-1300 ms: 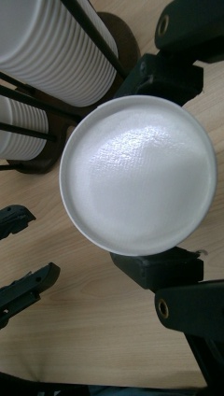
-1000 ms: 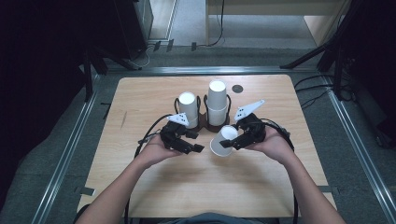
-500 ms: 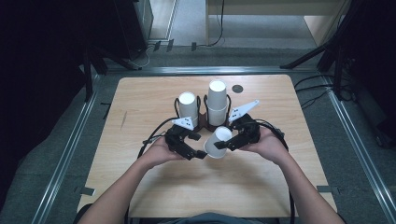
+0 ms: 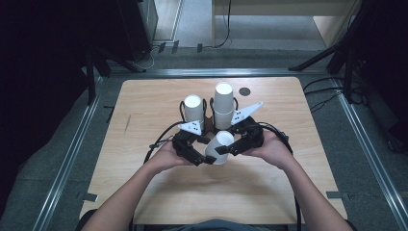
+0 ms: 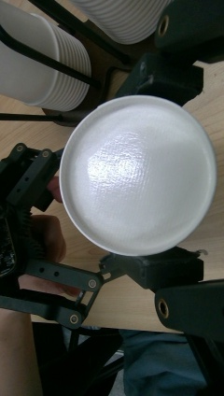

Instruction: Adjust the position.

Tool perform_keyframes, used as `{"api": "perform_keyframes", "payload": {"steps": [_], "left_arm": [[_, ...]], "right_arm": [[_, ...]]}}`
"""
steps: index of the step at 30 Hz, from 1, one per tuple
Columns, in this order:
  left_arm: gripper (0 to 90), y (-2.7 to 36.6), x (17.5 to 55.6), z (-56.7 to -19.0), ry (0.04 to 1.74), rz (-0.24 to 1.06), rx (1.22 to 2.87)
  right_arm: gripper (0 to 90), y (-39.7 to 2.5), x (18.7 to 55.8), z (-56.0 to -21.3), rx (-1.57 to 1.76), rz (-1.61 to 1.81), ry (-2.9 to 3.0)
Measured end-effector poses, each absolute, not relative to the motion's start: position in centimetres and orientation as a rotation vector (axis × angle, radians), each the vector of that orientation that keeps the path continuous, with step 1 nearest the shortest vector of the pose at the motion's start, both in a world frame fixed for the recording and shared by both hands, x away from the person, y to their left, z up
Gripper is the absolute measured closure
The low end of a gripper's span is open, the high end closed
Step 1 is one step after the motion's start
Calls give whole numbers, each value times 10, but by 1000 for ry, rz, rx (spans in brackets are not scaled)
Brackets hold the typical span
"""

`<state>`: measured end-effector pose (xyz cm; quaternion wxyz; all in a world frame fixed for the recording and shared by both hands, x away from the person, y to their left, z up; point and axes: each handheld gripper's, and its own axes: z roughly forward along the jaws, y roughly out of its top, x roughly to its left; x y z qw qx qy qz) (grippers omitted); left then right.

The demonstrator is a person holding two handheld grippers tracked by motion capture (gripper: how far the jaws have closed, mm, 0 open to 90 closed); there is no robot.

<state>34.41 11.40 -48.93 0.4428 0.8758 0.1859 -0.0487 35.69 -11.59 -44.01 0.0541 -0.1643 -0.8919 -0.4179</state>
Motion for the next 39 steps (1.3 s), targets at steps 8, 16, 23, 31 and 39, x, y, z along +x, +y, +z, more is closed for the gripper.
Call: {"api": "perform_keyframes", "payload": {"steps": [8, 16, 23, 31, 39], "left_arm": [[138, 104, 342, -489, 417, -137, 2153], [268, 97, 340, -486, 320, -110, 2161], [335, 94, 343, -483, 312, -123, 2201], [336, 107, 348, -476, 387, -136, 2208], [329, 116, 351, -470, 421, -153, 2228]], "right_arm": [[330, -116, 353, -436, -494, -1303, -2671], [340, -120, 353, -436, -506, -1328, -2639], [343, -123, 354, -438, -512, -1320, -2646], [215, -131, 353, -436, -493, -1380, -2650], [212, -133, 352, -447, -514, -1309, -2682]]}}
